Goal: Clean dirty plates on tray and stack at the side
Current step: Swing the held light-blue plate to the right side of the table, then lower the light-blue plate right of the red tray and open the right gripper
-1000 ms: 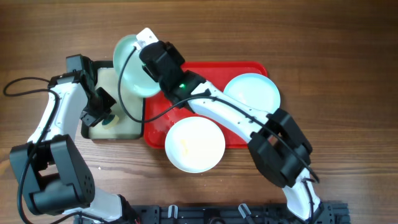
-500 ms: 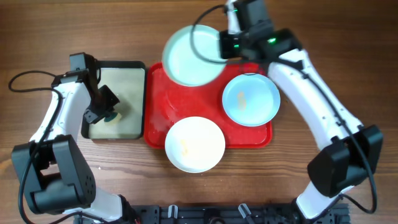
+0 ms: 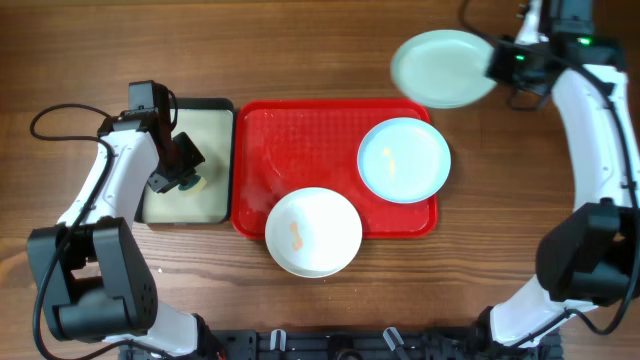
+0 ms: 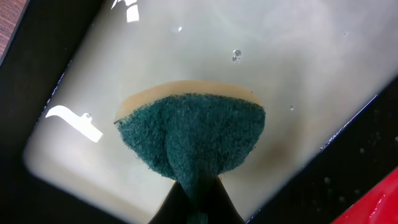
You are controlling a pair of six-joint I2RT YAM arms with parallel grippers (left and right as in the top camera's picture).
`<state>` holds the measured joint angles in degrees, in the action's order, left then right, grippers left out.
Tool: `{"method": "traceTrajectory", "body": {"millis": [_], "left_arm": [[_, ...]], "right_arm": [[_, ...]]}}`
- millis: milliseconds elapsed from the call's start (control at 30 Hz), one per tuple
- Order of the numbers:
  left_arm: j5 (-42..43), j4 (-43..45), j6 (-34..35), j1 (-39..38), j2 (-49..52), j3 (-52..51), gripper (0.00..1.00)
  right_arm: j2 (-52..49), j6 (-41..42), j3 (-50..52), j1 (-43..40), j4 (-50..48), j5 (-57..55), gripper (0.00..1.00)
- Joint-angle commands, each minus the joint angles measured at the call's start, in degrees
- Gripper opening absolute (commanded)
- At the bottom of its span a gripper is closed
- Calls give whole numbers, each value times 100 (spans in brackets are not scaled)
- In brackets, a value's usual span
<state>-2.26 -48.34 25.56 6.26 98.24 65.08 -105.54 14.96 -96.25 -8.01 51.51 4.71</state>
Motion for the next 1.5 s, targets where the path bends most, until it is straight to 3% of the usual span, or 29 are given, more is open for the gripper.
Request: {"method": "traceTrajectory", "body": {"millis": [0, 333, 833, 900, 1000, 1133, 1267, 1333, 1467], "left_arm": [[26, 39, -118, -15, -138, -37, 4], [26, 35, -138, -15, -138, -37, 4], [26, 35, -138, -15, -138, -37, 4], [26, 35, -138, -15, -138, -37, 4], [26, 37, -140, -15, -138, -37, 4], [28, 57, -280, -15, -138, -37, 4], [59, 70, -396, -20, -138, -37, 4], [555, 160, -1047, -63, -138, -37, 4], [881, 337, -1526, -229, -138, -37, 4]], "right_arm": [[-24, 52, 345, -361, -13, -654, 4], [-90, 352, 1613, -743, -1040, -1419, 4], [-98, 339, 2000, -780, -1508, -1624, 5], [-98, 304, 2000, -782, -1506, -1626, 11], [-63, 299, 1928, -780, -1425, -1620, 33], [258, 142, 1735, -769, -1224, -1027, 55], [662, 160, 1735, -769, -1080, 87, 58], [756, 160, 1735, -769, -835, 942, 58], [750, 168, 1794, -739, -376, 1342, 58]]}}
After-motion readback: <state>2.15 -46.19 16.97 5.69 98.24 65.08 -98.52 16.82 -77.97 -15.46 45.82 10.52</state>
